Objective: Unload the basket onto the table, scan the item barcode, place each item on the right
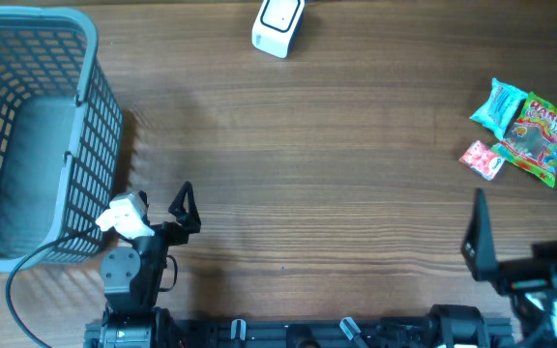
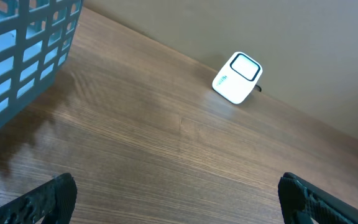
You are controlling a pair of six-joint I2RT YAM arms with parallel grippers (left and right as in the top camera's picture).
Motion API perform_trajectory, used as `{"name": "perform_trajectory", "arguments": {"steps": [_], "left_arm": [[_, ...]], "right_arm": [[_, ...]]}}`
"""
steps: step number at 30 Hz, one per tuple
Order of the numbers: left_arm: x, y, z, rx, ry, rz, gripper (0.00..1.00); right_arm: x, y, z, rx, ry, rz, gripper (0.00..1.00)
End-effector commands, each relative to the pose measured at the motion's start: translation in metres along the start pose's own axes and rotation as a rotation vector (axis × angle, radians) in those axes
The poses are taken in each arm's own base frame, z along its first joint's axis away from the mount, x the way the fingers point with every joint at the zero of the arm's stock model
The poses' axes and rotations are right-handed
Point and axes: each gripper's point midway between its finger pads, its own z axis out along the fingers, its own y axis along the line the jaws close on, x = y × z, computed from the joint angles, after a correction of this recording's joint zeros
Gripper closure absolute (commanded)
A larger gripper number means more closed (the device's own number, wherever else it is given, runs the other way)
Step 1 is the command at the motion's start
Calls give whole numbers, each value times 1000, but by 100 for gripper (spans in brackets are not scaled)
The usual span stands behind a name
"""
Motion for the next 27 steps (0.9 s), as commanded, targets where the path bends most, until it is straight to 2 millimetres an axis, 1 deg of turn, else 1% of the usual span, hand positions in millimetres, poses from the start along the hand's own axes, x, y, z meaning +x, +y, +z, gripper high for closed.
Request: {"name": "perform_trajectory", "arguments": {"steps": [1,3,4,7,8,10,12,14,17,19,23,24,25,27], "left_arm": [[2,1,0,2,5,-15,0],[2,1,0,3,5,-15,0],[2,1,0,3,5,-15,0],[2,1,0,3,5,-15,0],[2,1,0,3,5,-15,0],[2,1,0,3,5,-15,0],[2,1,0,3,5,-15,0],[2,1,0,3,5,-15,0],[2,1,0,3,5,-15,0],[2,1,0,3,5,-15,0],[2,1,0,3,5,-15,0],[2,1,0,3,5,-15,0],[2,1,0,3,5,-15,0],[2,1,0,3,5,-15,0]], "right_arm": [[48,9,0,2,-29,98,0],[84,14,5,3,-37,142,0],[108,16,6,12,-30,185,0],[158,14,1,80,19,266,0],[169,14,-4,97,27,273,0],[183,15,-11,118,19,274,0],[200,16,-13,129,37,299,0],[211,19,-14,128,75,306,0],[232,20,-17,142,160,308,0],[257,26,-22,138,265,325,0],[291,35,-34,131,415,350,0],[295,36,-36,134,436,352,0],[295,35,-36,127,436,319,0],[295,36,-36,126,436,316,0]]}}
